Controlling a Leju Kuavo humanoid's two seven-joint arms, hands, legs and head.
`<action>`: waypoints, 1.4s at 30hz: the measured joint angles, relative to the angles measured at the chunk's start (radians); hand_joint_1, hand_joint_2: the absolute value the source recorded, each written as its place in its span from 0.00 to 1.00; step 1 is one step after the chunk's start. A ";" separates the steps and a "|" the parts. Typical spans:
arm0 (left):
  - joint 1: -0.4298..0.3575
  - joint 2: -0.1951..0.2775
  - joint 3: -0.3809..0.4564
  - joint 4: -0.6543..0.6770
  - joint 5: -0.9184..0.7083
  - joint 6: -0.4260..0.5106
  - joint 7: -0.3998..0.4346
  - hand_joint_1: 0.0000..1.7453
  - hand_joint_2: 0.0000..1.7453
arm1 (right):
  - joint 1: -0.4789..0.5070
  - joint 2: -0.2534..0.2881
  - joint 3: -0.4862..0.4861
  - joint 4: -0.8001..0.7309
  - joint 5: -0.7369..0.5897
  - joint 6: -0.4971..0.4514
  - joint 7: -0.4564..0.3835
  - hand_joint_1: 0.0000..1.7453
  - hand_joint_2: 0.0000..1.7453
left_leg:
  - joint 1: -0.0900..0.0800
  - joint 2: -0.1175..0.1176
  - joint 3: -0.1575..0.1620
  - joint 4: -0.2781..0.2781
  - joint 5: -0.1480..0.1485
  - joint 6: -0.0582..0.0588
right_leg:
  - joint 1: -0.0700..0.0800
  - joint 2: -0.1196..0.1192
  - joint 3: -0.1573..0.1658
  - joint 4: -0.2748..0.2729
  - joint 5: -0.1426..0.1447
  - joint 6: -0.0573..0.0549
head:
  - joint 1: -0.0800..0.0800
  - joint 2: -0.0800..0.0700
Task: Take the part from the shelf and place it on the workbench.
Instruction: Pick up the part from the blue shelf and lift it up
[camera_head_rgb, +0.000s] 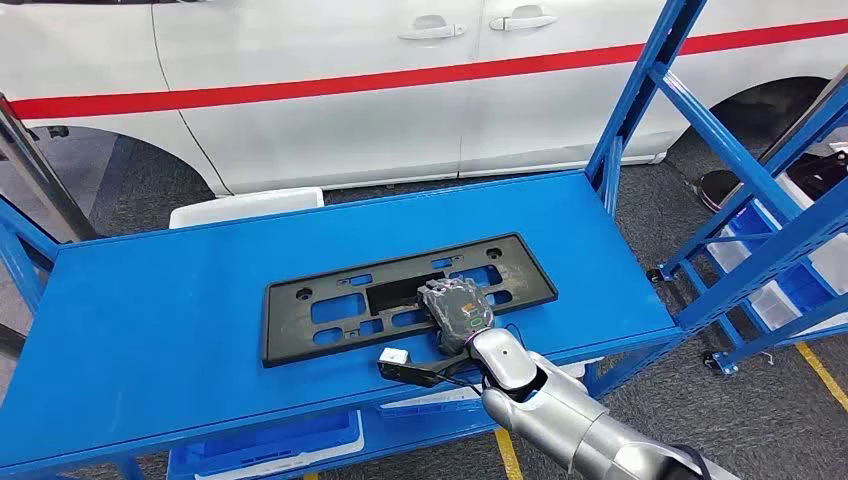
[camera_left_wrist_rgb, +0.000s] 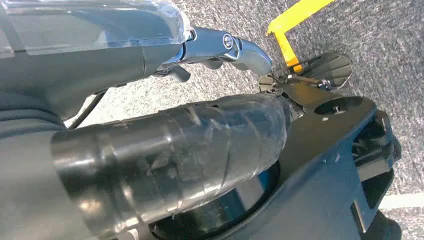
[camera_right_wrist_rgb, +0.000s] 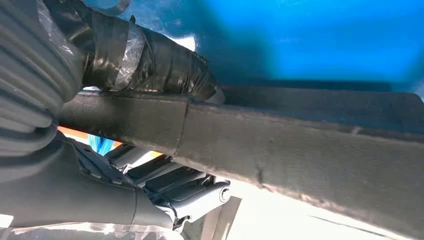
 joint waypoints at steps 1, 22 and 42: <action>0.000 0.000 0.000 0.000 0.000 0.000 0.000 0.00 0.33 | 0.000 0.000 0.000 0.000 0.000 0.000 0.000 1.00 1.00 | 0.000 0.000 0.000 0.000 0.000 0.000 | 0.000 0.000 0.000 0.000 0.000 0.000 | 0.000 0.000; 0.024 -0.002 0.068 0.001 0.101 -0.020 -0.029 0.00 1.00 | 0.085 -0.079 -0.067 -0.267 -0.168 -0.114 -0.048 1.00 1.00 | -0.003 -0.002 -0.005 0.003 -0.003 0.003 | -0.003 -0.001 -0.002 -0.001 -0.001 0.007 | 0.000 0.000; 0.031 0.003 0.076 0.003 0.086 0.008 -0.018 0.00 1.00 | 0.211 -0.241 -0.221 -0.755 -0.105 -0.181 -0.128 1.00 1.00 | 0.005 0.001 -0.045 0.023 0.021 -0.027 | -0.017 -0.001 -0.036 0.042 0.001 -0.003 | 0.000 0.000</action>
